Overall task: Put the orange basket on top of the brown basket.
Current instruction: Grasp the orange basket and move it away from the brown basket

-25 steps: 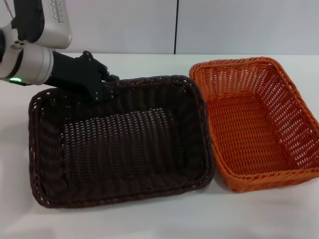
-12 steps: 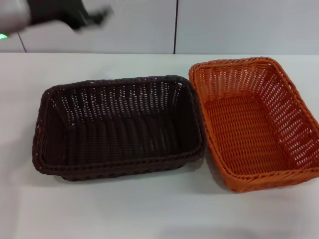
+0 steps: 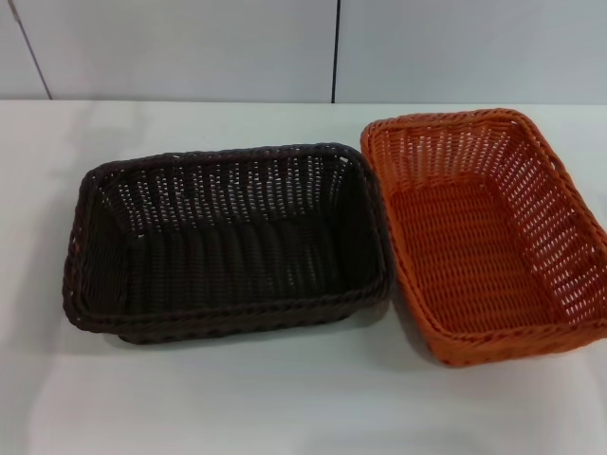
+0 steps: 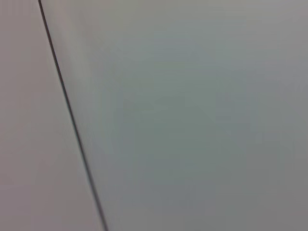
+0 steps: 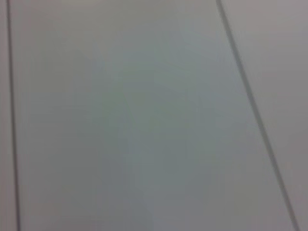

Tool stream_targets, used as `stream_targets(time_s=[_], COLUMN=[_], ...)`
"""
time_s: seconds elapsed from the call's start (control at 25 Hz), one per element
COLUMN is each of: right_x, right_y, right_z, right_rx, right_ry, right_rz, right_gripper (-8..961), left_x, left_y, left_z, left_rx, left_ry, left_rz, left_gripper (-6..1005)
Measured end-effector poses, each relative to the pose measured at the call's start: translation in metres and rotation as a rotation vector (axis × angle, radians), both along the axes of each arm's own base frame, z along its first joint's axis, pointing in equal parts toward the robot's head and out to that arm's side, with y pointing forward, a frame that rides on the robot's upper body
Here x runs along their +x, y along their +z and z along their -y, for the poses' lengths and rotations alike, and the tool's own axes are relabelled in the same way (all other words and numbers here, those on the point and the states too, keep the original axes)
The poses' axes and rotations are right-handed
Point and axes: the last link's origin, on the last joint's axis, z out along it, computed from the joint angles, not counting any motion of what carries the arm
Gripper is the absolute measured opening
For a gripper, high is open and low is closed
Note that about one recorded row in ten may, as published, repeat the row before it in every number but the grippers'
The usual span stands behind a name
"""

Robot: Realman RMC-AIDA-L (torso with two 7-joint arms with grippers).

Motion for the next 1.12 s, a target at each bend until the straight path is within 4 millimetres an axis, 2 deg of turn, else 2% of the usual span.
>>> stream_targets(time_s=[0.08,0.24,0.36,0.48,0.6,0.72,0.84,0.88,0.92,1.0,1.04,1.08,1.12], right_x=[-0.004,-0.005,-0.004,-0.009,-0.027,-0.052,-0.090,-0.114,-0.114,-0.135,-0.144,-0.154,-0.158], right_y=[-0.003,-0.007,-0.009,-0.014,-0.020,-0.016,-0.007,0.003,0.003,0.016,0.022,0.031,0.035], right_z=[-0.006,-0.010,-0.011,-0.018,-0.032,-0.051,-0.065,-0.069,-0.069,-0.068,-0.066,-0.064,-0.061], right_rx=[-0.020,-0.040,-0.056,-0.111,-0.211,-0.341,-0.508,-0.612,-0.612,-0.698,-0.744,-0.779,-0.828], right_ry=[0.008,0.003,-0.004,-0.005,0.033,0.078,0.127,0.126,0.126,0.105,0.084,0.063,0.035], right_rz=[0.004,0.009,0.010,0.006,0.002,0.018,0.077,0.142,0.142,0.218,0.260,0.302,0.347], right_gripper=[586,586,586,587,587,586,586,586,586,586,586,586,586], left_x=[0.008,0.024,0.024,0.010,-0.017,-0.059,-0.099,-0.112,-0.124,-0.145,-0.145,-0.164,-0.170], left_y=[-0.003,-0.016,-0.032,-0.053,-0.075,-0.098,-0.108,-0.111,-0.114,-0.119,-0.119,-0.123,-0.124], left_z=[-0.002,-0.002,0.008,0.029,0.048,0.065,0.074,0.078,0.082,0.089,0.089,0.096,0.098], left_rx=[0.056,0.278,0.325,0.320,0.292,0.212,0.193,0.190,0.186,0.174,0.174,0.156,0.150], left_ry=[0.026,0.091,0.033,-0.082,-0.187,-0.177,-0.075,-0.039,-0.003,0.068,0.068,0.127,0.141], left_rz=[-0.066,-0.228,-0.194,-0.053,0.035,0.101,0.090,0.083,0.083,0.101,0.101,0.150,0.164], left_gripper=[729,730,730,731,732,732,733,733,733,734,734,734,734])
